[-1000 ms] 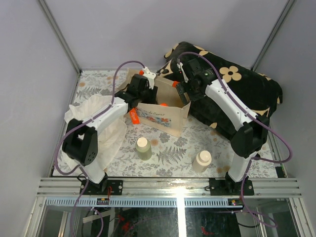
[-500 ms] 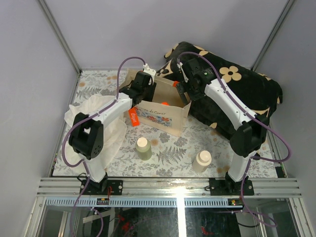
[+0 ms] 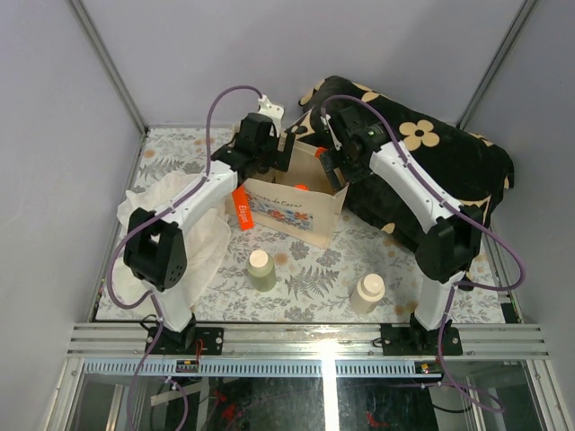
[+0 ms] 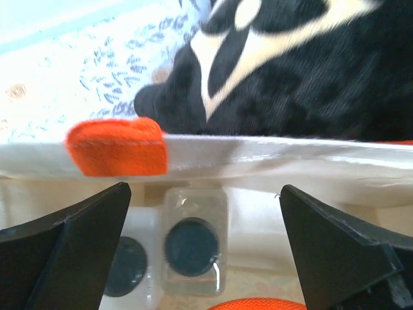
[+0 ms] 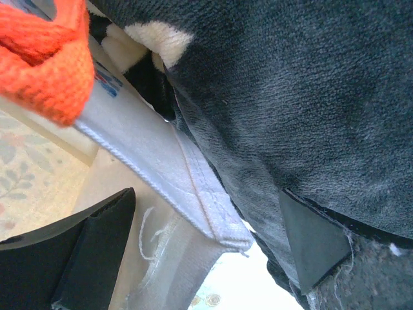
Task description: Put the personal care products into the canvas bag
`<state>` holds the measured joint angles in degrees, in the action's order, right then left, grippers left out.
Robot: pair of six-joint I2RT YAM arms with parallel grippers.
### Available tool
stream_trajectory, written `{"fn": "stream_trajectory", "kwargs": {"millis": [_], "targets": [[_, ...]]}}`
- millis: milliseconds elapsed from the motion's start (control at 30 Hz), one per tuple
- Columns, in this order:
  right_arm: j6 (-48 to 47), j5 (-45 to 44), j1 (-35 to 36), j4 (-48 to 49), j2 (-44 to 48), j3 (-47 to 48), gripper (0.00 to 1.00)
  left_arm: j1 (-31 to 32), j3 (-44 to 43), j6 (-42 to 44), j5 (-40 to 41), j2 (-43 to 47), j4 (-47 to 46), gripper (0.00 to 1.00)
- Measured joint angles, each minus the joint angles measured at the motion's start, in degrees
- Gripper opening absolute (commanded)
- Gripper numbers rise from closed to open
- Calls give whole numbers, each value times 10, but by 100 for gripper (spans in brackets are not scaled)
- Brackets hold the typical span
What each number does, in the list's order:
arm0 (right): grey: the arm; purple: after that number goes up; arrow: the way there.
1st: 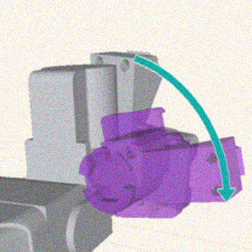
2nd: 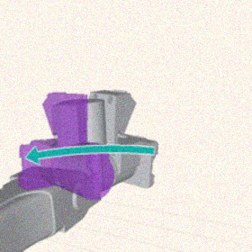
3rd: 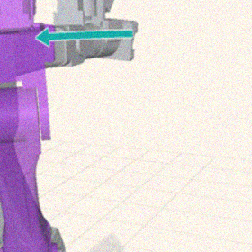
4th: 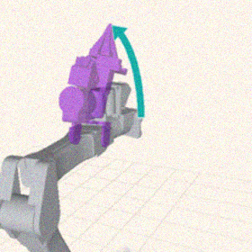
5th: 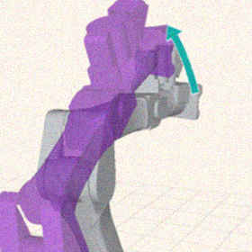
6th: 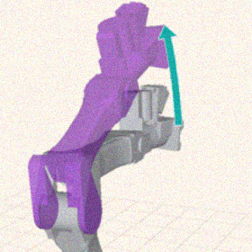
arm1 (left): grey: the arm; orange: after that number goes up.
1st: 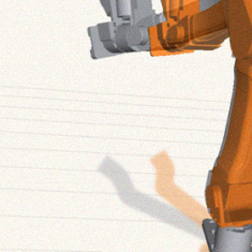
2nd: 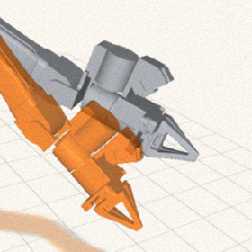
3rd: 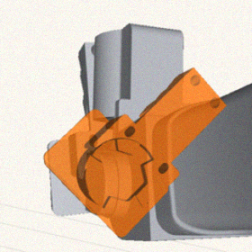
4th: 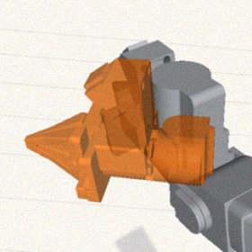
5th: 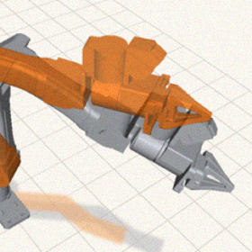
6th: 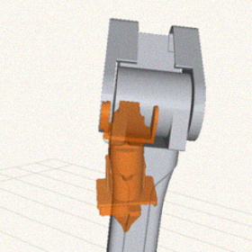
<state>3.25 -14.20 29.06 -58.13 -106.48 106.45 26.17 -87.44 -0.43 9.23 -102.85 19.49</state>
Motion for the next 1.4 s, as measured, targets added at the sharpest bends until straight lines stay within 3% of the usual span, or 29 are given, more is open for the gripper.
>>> {"fn": "stream_trajectory", "kwargs": {"millis": [233,533,733,967,1133,1400], "targets": [[-1,3,-1,0,-6,8,99,-1,-23,-4,-19,64,3,100],[-9,18,-2,10,0,4,99,11,-23,-9,-45,240,56,100],[-14,18,-3,19,8,3,100,104,36,-26,-49,337,132,100],[-16,18,-3,19,9,3,100,218,104,-88,-53,364,231,100],[-18,16,-3,19,9,0,100,246,167,-170,-24,421,310,100],[-18,13,-3,19,9,0,99,254,233,-229,9,445,321,100]]}}
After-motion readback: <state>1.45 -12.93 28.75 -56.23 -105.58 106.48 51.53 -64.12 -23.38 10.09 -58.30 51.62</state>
